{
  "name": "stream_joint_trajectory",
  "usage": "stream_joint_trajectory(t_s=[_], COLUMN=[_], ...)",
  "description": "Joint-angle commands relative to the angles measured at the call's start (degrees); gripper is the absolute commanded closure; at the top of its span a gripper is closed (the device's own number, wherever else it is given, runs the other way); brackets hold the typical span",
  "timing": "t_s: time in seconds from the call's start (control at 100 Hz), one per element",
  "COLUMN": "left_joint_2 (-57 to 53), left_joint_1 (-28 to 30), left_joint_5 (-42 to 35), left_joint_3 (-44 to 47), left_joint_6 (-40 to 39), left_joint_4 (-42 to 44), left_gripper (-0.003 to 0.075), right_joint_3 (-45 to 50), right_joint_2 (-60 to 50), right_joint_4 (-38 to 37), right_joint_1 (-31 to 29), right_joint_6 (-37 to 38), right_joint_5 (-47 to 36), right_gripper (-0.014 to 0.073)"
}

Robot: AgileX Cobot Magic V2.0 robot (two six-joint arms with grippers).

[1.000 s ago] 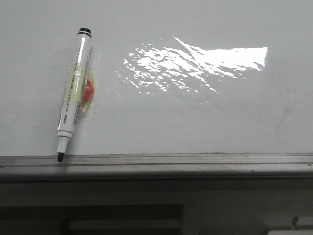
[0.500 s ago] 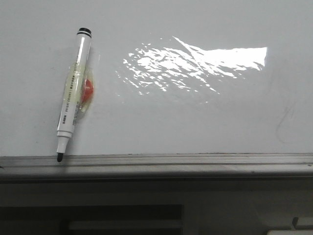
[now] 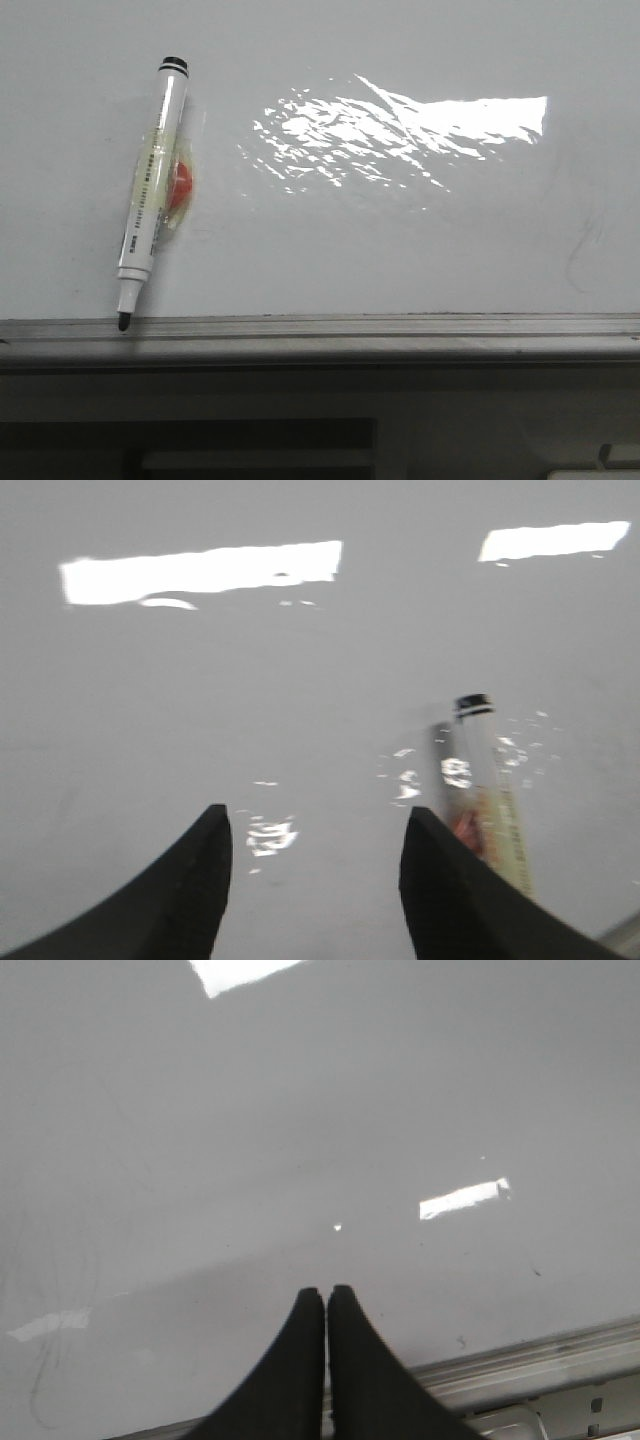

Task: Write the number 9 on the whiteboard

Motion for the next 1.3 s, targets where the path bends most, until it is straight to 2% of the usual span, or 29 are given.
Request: stream_joint_trajectory(t_s=[0.0, 0.2, 0.41, 0.86, 1.29], left_joint_2=[3.0, 9.9, 17.2, 28.3, 32.9], left_joint_1=[-5.9, -14.4, -19.4, -20.2, -20.2], left_joint_5=[-6.4, -6.9, -13.7, -22.9, -24.0], left_joint_3=[-1.6, -1.8, -2.1, -2.3, -2.3], left_joint_6=[-0.1, -0.2, -0.2, -3.0, -3.2], left_joint_4=[-1.3, -8.6, -9.1, -10.0, -10.0], left_gripper=[0.0366, 0.0366, 0.0366, 0.0366, 0.0377], right_joint_3=[-1.5, -1.5, -1.5, -1.5, -1.5], right_joint_2=[1.3, 1.3, 1.3, 1.3, 1.3], right_joint_4=[-0.4, -0.4, -0.4, -0.4, -0.4], right_joint_1=[0.8, 4.6, 4.9, 4.9, 4.9], right_joint_6=[0.0, 0.0, 0.0, 0.0, 0.0], right_joint_5=[-4.6, -4.6, -4.6, -4.6, -4.8], right_gripper=[0.0639, 0.0639, 0.0639, 0.0639, 0.0639])
